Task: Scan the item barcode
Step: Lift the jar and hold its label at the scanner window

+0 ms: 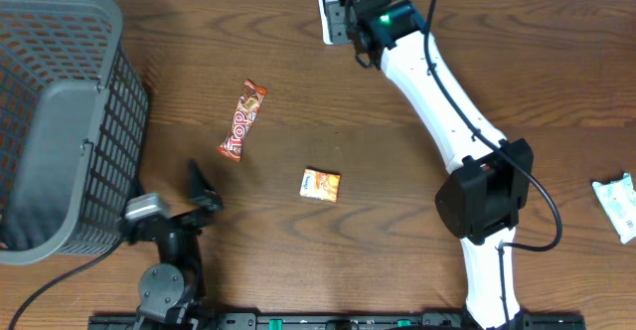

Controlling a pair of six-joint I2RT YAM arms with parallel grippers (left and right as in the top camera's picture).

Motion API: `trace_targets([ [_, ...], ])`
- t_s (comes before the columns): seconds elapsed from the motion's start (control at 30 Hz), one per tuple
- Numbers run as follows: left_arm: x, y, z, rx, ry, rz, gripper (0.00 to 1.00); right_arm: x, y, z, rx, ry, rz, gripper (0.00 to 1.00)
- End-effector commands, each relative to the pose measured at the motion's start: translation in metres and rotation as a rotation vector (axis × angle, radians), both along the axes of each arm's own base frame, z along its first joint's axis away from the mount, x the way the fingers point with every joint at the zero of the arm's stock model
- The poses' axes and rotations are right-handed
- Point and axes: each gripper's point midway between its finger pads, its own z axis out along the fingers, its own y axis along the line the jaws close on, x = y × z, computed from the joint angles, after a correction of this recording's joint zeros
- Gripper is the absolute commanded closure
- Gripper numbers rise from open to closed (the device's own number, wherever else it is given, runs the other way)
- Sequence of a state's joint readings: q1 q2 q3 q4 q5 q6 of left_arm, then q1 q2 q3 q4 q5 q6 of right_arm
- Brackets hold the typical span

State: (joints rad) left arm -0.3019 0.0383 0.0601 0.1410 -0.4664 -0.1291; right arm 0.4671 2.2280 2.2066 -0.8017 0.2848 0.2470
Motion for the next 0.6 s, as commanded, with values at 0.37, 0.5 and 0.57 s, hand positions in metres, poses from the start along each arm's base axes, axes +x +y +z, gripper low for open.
trace_targets([
  [0.37, 0.003, -0.046, -0.035, 0.273, 0.170, -0.268, 0.02, 0.071, 0.012, -0.024, 0.068, -0.206, -0.025, 0.81],
  [0.5, 0.001, -0.045, -0.055, 0.287, 0.253, -0.278, 0.02, 0.092, 0.021, -0.029, 0.096, -0.293, -0.017, 0.79],
  [0.57, -0.002, -0.044, -0.068, 0.296, 0.306, -0.284, 0.02, 0.099, 0.024, -0.030, 0.088, -0.334, -0.006, 0.78],
])
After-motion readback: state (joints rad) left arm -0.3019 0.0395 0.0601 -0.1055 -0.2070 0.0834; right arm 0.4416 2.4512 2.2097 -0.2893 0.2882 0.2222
